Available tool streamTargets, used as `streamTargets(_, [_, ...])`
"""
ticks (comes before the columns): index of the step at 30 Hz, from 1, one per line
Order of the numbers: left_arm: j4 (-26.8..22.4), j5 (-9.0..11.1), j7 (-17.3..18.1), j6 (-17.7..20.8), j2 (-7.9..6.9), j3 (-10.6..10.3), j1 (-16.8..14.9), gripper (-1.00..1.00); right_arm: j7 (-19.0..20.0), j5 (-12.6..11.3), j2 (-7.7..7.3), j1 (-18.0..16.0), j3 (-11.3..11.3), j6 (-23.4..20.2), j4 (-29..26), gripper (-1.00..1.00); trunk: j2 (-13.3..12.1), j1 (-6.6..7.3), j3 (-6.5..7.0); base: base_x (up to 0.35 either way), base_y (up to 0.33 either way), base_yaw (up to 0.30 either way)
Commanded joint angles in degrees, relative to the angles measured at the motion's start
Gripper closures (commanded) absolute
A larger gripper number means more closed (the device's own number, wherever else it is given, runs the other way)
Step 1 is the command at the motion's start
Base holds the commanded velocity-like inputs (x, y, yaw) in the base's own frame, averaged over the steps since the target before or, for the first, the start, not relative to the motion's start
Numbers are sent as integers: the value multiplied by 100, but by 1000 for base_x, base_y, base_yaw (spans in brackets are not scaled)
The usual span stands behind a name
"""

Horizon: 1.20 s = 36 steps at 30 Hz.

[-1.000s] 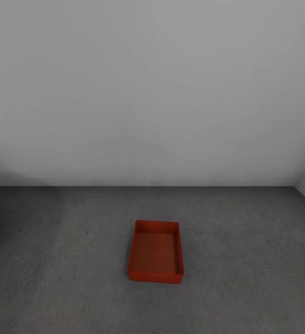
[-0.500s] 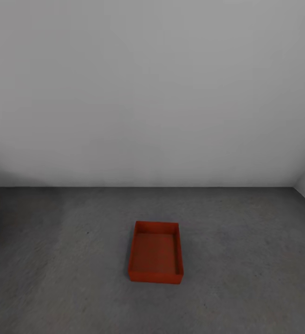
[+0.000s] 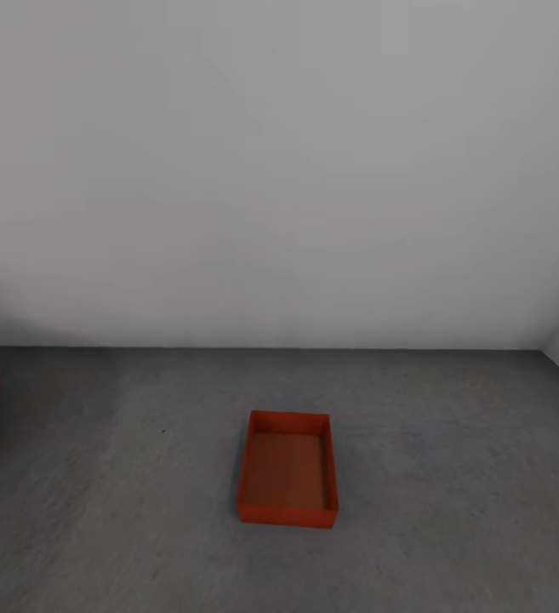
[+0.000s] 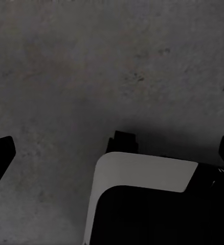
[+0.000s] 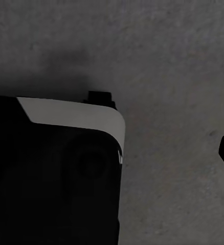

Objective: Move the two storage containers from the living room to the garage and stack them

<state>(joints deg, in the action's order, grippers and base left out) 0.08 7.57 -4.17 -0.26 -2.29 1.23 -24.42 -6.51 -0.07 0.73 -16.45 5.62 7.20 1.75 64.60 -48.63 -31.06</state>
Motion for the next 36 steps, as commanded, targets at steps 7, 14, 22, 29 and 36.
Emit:
streamTargets(7, [1, 46, -3, -6, 10, 11, -1, -100, 69, -2, -7, -7, 45, 27, 19, -100, 3, 0, 58, 0, 0, 63])
streamTargets(14, [1, 50, -5, -7, 11, 9, -4, -100, 157, -11, -11, -7, 43, 32, 19, -100, 3, 0, 121, 0, 0, 63])
streamTargets(22, [1, 44, -5, -8, 17, 9, -1, -100, 166, -41, -7, -7, 36, 36, 25, -100, 3, 0, 193, 0, 0, 63])
streamTargets(29, [1, 43, -5, -12, 58, 9, -1, -100, 168, -61, -17, -7, 36, 36, 27, -100, 3, 0, 255, 0, 0, 63])
streamTargets(36, [-6, 41, -5, -46, 181, 10, -1, -100, 162, -70, -16, 15, 28, 60, 29, -100, 3, 0, 318, 0, 0, 63])
